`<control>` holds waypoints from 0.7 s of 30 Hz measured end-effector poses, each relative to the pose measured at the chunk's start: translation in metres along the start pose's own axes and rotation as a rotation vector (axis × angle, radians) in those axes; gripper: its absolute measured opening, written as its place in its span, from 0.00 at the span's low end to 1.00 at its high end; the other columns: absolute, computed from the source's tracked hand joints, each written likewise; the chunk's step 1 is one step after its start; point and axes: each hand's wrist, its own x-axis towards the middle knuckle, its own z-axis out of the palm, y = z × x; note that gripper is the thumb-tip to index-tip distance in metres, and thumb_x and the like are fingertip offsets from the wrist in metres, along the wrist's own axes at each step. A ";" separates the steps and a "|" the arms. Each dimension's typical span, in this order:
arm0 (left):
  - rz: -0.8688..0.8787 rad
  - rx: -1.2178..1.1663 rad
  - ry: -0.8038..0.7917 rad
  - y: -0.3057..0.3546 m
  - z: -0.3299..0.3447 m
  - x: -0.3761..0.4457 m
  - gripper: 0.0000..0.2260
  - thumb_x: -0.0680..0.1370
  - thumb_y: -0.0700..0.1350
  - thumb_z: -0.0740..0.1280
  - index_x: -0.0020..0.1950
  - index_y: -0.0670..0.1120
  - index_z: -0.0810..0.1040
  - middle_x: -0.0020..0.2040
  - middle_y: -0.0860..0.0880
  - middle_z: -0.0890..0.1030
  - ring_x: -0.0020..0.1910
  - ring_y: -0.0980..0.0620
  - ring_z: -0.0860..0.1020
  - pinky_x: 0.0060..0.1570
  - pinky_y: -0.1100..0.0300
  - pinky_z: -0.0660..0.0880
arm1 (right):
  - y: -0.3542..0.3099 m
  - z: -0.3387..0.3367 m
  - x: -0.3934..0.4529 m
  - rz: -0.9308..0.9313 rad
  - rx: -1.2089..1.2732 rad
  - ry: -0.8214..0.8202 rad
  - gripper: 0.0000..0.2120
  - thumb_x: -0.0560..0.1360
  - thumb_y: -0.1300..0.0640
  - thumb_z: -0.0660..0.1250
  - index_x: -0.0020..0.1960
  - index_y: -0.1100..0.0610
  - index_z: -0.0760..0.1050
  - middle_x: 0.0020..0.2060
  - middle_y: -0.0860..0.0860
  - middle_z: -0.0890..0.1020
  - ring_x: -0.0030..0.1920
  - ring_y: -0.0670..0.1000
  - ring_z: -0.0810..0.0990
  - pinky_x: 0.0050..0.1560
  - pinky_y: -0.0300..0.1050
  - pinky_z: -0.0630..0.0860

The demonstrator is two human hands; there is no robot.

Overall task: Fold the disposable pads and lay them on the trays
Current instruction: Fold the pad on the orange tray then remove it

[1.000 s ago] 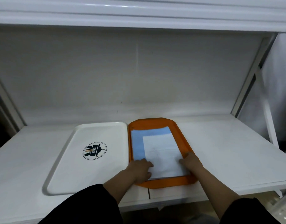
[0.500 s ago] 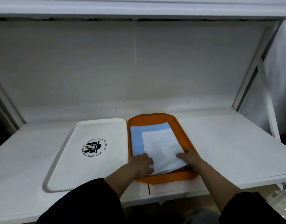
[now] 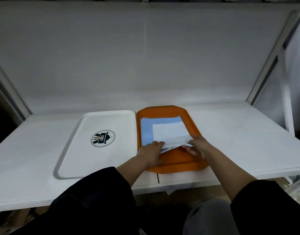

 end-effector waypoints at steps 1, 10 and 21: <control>-0.004 0.009 0.045 0.000 -0.003 -0.001 0.31 0.76 0.49 0.66 0.76 0.49 0.57 0.69 0.44 0.68 0.62 0.43 0.73 0.56 0.50 0.74 | -0.001 0.000 0.000 0.010 0.024 -0.004 0.15 0.77 0.72 0.55 0.60 0.61 0.71 0.41 0.57 0.81 0.27 0.46 0.82 0.26 0.35 0.77; -0.040 0.120 0.249 0.001 -0.011 -0.002 0.12 0.80 0.39 0.54 0.60 0.44 0.74 0.54 0.42 0.79 0.52 0.42 0.77 0.41 0.56 0.68 | 0.000 -0.004 -0.009 -0.094 -0.732 0.247 0.25 0.77 0.54 0.62 0.70 0.60 0.59 0.58 0.59 0.74 0.52 0.60 0.79 0.47 0.51 0.76; 0.031 -0.067 0.329 -0.005 -0.034 -0.012 0.12 0.81 0.48 0.56 0.57 0.46 0.76 0.54 0.45 0.80 0.53 0.45 0.77 0.44 0.57 0.70 | -0.007 0.007 -0.018 -0.914 -1.540 0.061 0.15 0.78 0.47 0.59 0.63 0.50 0.69 0.55 0.52 0.81 0.51 0.55 0.79 0.43 0.46 0.72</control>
